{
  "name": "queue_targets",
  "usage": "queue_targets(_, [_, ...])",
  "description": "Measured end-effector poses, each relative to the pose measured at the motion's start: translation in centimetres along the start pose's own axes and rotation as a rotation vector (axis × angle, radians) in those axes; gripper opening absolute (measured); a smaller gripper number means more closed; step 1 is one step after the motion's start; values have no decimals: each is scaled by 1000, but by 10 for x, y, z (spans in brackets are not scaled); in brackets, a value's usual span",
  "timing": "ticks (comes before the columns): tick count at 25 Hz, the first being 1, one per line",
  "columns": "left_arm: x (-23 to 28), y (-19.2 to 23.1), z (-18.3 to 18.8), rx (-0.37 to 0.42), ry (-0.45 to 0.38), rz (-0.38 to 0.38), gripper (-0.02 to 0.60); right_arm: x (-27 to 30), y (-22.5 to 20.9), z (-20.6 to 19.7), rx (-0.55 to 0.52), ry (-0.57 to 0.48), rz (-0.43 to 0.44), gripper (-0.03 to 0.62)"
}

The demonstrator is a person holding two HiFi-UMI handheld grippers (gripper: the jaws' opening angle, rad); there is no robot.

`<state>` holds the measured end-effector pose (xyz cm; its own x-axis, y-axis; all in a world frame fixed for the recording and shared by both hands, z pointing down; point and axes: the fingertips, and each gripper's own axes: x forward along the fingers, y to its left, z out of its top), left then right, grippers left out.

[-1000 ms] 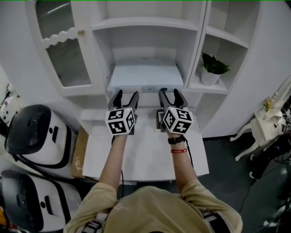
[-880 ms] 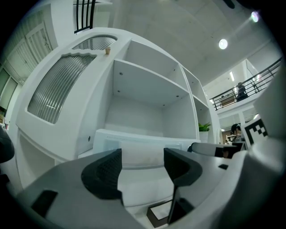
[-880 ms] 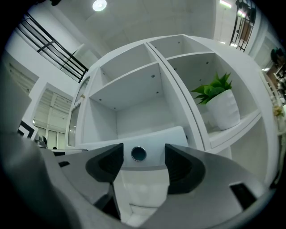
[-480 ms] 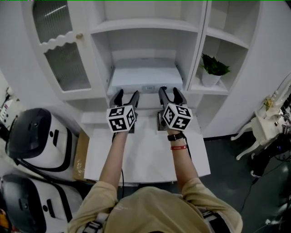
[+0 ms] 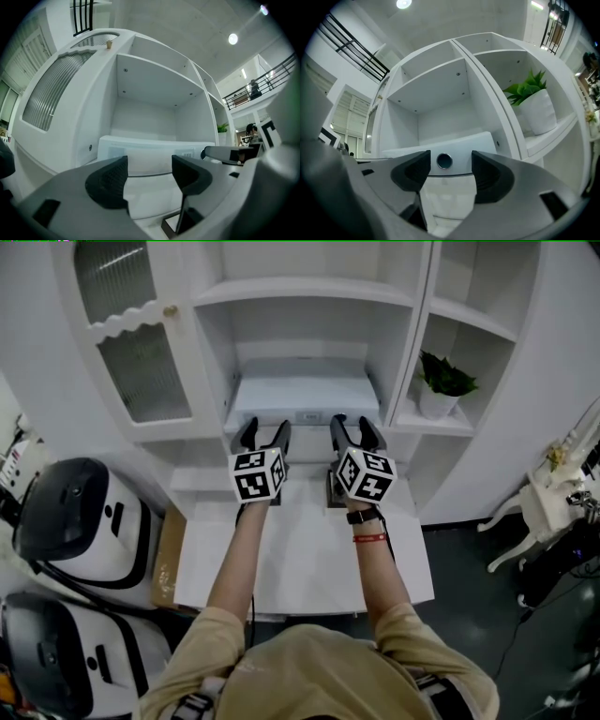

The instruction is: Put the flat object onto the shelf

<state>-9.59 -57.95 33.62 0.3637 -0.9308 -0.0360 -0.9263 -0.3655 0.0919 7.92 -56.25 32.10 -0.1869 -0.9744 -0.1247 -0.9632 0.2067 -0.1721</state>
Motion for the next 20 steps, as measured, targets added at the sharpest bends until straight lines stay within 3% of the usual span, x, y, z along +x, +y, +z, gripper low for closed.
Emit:
queue_targets(8, [-6,-4,0,23,-13,-5,307,-7,3,2,-10,11,19,284])
queue_targets(20, [-60,-42,-16,52,-43,-2,270,-57,5,-23,-68,63,65,247])
